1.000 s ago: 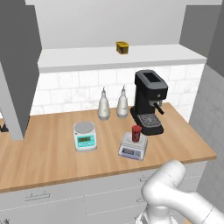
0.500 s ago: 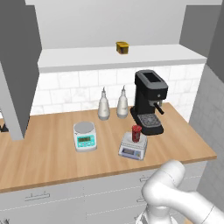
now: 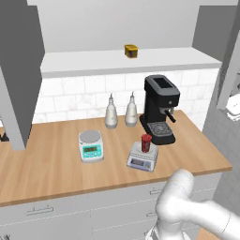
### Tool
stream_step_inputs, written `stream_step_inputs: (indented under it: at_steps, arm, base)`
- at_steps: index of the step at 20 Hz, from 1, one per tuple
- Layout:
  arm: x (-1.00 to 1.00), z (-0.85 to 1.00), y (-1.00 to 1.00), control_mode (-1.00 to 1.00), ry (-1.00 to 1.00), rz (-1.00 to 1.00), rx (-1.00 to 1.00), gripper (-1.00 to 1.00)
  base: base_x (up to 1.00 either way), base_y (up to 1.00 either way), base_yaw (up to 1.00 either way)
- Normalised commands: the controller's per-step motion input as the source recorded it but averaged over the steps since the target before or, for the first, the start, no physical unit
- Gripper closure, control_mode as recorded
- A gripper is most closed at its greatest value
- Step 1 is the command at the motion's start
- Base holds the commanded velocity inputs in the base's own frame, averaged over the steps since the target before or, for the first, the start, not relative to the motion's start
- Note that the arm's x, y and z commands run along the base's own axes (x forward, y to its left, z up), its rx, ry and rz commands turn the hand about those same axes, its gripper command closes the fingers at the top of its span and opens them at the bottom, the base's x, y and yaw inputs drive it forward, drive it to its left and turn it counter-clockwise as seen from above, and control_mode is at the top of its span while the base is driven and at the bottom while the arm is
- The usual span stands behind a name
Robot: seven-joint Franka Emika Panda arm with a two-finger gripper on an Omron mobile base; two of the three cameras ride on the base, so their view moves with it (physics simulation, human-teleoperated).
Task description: Pick the yogurt and place it on the digital scale for weighing, and close the cabinet.
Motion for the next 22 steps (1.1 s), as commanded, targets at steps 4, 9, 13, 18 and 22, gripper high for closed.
stream_step_inputs:
  at_steps: [4, 9, 13, 18, 22]
  arm:
    - [0.00, 0.58, 1.00, -1.00, -0.86, 0.00, 0.00, -1.00]
    - [0.14, 0.41, 1.00, -1.00, -0.68, -0.04, 0.00, -1.00]
    - [0.65, 0.01, 1.00, -1.00, -0.25, -0.03, -0.05, -1.00]
    - [0.93, -0.18, 0.90, -1.00, -0.01, -0.01, -0.09, -1.00]
    - [0.97, -0.10, 0.82, -1.00, 0.12, 0.00, -0.11, -1.00]
  base:
    - [0.00, 0.00, 0.00]
    - [0.00, 0.00, 0.00]
    - [0.00, 0.00, 0.00]
    - [0.00, 0.00, 0.00]
    - [0.00, 0.00, 0.00]
